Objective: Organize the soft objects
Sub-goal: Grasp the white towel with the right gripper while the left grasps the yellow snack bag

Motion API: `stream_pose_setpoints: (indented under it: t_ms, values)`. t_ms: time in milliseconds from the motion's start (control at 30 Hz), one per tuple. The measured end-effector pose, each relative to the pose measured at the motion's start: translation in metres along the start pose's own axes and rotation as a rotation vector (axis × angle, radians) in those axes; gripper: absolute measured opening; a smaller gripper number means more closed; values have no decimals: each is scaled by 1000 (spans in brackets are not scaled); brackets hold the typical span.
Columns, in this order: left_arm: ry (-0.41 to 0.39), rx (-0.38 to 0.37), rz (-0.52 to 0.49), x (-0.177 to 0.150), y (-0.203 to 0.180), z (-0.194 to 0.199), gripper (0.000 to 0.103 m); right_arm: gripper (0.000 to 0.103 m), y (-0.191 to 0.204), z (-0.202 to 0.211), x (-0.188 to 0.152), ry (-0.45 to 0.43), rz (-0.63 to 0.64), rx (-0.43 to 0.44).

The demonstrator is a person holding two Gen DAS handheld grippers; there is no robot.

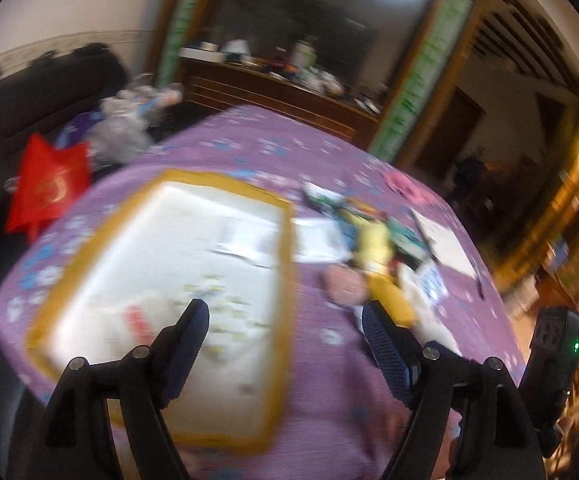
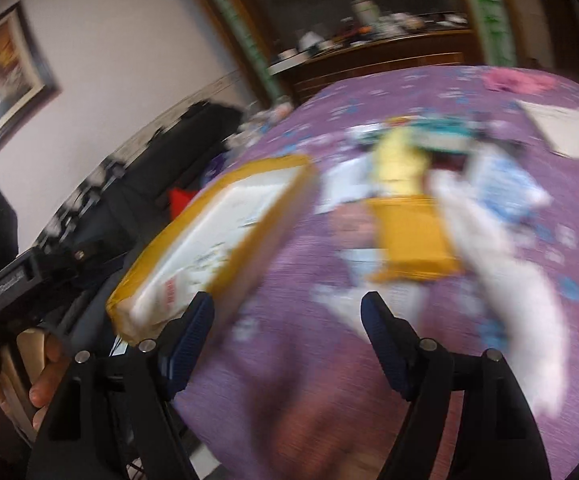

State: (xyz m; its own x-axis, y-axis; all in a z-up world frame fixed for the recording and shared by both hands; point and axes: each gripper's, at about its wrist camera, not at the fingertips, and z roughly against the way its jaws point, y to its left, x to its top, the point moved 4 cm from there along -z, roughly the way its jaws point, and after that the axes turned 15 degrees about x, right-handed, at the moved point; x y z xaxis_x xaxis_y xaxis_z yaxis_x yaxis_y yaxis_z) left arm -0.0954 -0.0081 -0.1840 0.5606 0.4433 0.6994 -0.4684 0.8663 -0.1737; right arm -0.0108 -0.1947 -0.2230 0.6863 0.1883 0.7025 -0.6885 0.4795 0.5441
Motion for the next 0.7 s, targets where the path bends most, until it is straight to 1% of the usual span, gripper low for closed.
stream_pose_setpoints:
  t_ms: [67, 100, 200, 300, 367, 433, 500, 533, 567, 600, 633, 700]
  values:
    - [31, -24, -52, -5, -26, -5, 82, 75, -15, 17, 0, -24, -15, -53]
    - [50, -48, -75, -8, -38, -7, 82, 75, -23, 26, -1, -36, -26, -73]
    - [87, -84, -126, -15, -64, -12, 82, 75, -44, 42, -1, -46, -73, -124]
    - [106, -79, -155, -20, -83, -16, 82, 75, -64, 51, 4, -51, -120, -137]
    - [134, -76, -175, -22, -87, -21, 82, 75, -77, 54, 7, -62, -152, -156]
    - [170, -69, -175, -23, -92, -29, 82, 75, -83, 49, 13, -47, -164, -163]
    - [191, -79, -174, -23, -96, -39, 82, 74, -91, 47, 18, -43, -162, -171]
    - [202, -72, -179, -23, -99, -43, 82, 74, -95, 41, 22, -24, -165, -191]
    - [208, -67, -184, -23, -102, -48, 82, 69, -99, 39, 21, -10, -172, -203]
    - [212, -63, -192, -22, -107, -52, 82, 63, -103, 35, 20, 1, -187, -206]
    - [214, -62, -196, -20, -110, -56, 82, 61, -107, 30, 18, 21, -211, -202]
    - [218, -55, -206, -15, -117, -65, 82, 55, -109, 25, 12, 47, -223, -195]
